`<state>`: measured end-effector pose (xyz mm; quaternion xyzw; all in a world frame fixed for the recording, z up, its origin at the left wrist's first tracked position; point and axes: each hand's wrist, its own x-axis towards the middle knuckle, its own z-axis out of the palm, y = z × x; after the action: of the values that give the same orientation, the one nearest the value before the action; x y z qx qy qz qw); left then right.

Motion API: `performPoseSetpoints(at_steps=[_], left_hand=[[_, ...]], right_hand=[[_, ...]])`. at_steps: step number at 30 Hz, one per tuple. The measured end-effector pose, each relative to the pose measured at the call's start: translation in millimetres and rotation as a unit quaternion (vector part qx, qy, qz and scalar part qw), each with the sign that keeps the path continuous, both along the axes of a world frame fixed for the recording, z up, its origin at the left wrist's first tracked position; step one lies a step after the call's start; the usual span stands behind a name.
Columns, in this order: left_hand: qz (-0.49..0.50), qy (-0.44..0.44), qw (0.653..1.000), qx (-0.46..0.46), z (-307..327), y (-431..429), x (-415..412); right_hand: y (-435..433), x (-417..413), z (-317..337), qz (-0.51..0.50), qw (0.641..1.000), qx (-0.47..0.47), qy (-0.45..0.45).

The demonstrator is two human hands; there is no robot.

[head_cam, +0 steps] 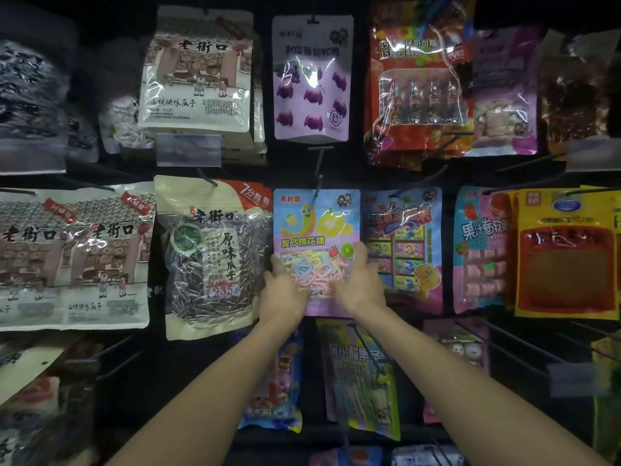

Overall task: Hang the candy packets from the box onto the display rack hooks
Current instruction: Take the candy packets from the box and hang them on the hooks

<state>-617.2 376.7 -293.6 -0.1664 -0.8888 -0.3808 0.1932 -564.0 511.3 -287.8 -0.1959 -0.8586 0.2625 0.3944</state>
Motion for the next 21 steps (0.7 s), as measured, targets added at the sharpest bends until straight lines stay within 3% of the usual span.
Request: performPoseSetpoints(at_steps=[6, 9, 14, 17, 21], left_hand=[[0.010, 0.013, 1.000, -0.010, 0.1, 13.3, -5.7], [0.026, 0.029, 0.999, -0.030, -0.9, 16.2, -2.1], [0.025, 0.030, 0.997, -0.065, -3.8, 13.4, 15.0], [-0.010, 0.049, 0.997, -0.061, -4.8, 7.3, 24.6], [-0.002, 0.072, 0.989, -0.133, -10.7, 2.8, 48.0]], right_hand=[[4.7, -12.4, -0.4, -0.011, 0.999, 0.030, -0.005], [3.3, -11.2, -0.3, -0.065, 0.991, 0.114, -0.008], [7.2, -4.5, -2.7, -0.115, 0.947, 0.300, 0.011], [7.2, 2.1, 2.3, -0.101, 0.933, 0.345, -0.013], [7.1, 8.6, 4.0, -0.065, 0.930, 0.360, -0.030]])
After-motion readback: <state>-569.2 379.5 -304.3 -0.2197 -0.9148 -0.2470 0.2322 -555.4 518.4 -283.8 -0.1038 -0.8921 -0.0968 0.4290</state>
